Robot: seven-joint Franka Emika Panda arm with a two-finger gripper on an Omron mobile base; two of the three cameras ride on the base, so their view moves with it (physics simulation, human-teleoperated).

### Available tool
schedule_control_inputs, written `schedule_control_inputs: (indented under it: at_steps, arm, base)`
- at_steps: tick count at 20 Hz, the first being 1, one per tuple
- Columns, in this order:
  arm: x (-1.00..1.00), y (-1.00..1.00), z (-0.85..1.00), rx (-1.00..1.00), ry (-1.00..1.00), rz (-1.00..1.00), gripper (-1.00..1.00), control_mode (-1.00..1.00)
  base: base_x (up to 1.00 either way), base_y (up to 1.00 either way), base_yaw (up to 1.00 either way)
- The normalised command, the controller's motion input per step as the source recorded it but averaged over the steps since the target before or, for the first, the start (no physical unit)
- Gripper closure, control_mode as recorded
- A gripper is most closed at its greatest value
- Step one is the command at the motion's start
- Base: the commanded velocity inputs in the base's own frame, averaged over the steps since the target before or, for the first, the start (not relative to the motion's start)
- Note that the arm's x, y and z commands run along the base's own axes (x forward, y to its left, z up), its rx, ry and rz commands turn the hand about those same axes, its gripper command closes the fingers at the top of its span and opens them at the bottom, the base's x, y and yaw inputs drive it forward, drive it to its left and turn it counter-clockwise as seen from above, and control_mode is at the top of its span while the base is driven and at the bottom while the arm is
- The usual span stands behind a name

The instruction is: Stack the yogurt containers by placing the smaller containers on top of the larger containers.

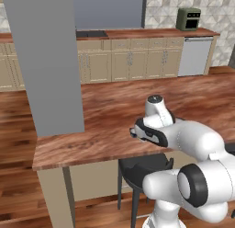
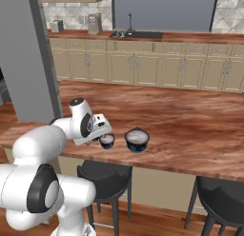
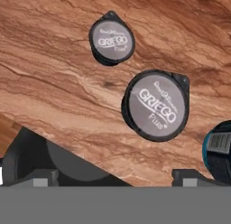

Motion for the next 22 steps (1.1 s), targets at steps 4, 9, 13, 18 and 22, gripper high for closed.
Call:
schedule_control_inputs:
  at_steps: [4, 9, 13, 18, 22]
  arm:
    - [0.07, -0.11, 0.0, 0.0, -0.01, 0.0, -1.0, -1.0]
    - [0.14, -0.04, -0.02, 0.0, -0.04, 0.0, -1.0, -1.0]
    - [0.13, 0.0, -0.15, 0.0, -0.02, 0.0, -1.0, -1.0]
    - [0.09, 0.0, -0.22, 0.0, 0.0, 0.0, -1.0, -1.0]
    - [0.1, 0.0, -0.24, 0.0, 0.0, 0.0, -1.0, -1.0]
  base:
    - [0.0, 0.0, 0.0]
    - [0.0, 0.0, 0.0]
    - [0.0, 0.0, 0.0]
    - [0.0, 0.0, 0.0]
    - [0.0, 0.0, 0.0]
